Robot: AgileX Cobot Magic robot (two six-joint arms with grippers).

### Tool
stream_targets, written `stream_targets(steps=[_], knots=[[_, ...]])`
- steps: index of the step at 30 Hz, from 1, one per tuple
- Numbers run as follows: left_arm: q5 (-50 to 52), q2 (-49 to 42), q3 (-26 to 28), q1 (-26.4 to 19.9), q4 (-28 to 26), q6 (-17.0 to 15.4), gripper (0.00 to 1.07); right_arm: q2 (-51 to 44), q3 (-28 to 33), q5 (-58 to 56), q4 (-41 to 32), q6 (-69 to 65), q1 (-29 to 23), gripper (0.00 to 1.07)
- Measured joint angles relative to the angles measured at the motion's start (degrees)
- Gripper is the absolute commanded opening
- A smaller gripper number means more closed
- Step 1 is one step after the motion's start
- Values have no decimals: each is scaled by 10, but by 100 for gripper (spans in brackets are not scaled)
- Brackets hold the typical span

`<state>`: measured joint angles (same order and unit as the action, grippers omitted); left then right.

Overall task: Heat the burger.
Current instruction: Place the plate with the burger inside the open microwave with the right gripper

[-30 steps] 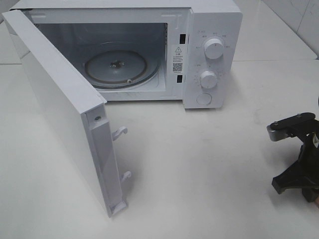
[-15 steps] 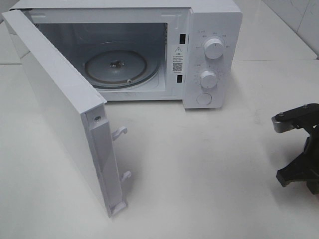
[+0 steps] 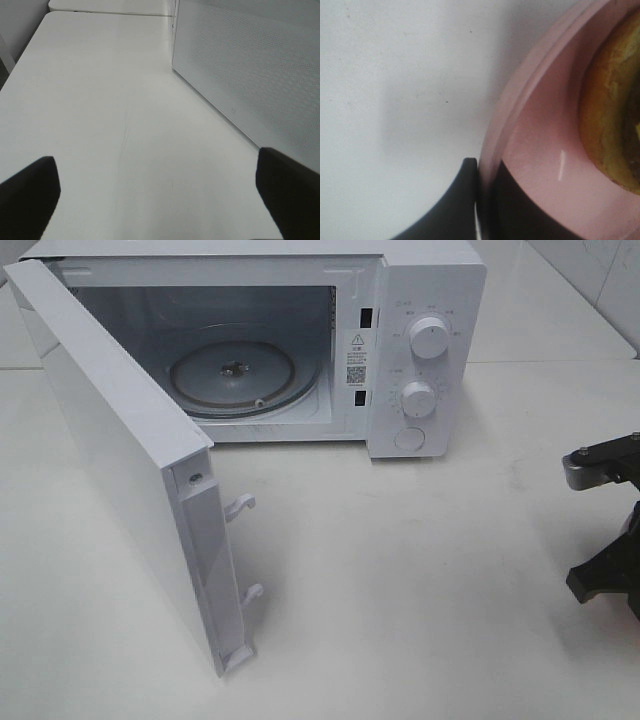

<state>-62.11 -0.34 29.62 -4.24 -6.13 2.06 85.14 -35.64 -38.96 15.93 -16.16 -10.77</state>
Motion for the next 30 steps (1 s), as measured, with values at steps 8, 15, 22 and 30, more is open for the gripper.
stream_targets(steps=[8,15,22,30], knots=[[0,0,0,0,0,0,100,-34,0,-23,15,-7,-23,0],[0,0,0,0,0,0,100,-54,0,-45,19,-9,-64,0],[0,0,0,0,0,0,100,-77,0,-76,34,-9,-96,0],[0,0,0,0,0,0,100,-112,0,-111,53,-9,-146,0]])
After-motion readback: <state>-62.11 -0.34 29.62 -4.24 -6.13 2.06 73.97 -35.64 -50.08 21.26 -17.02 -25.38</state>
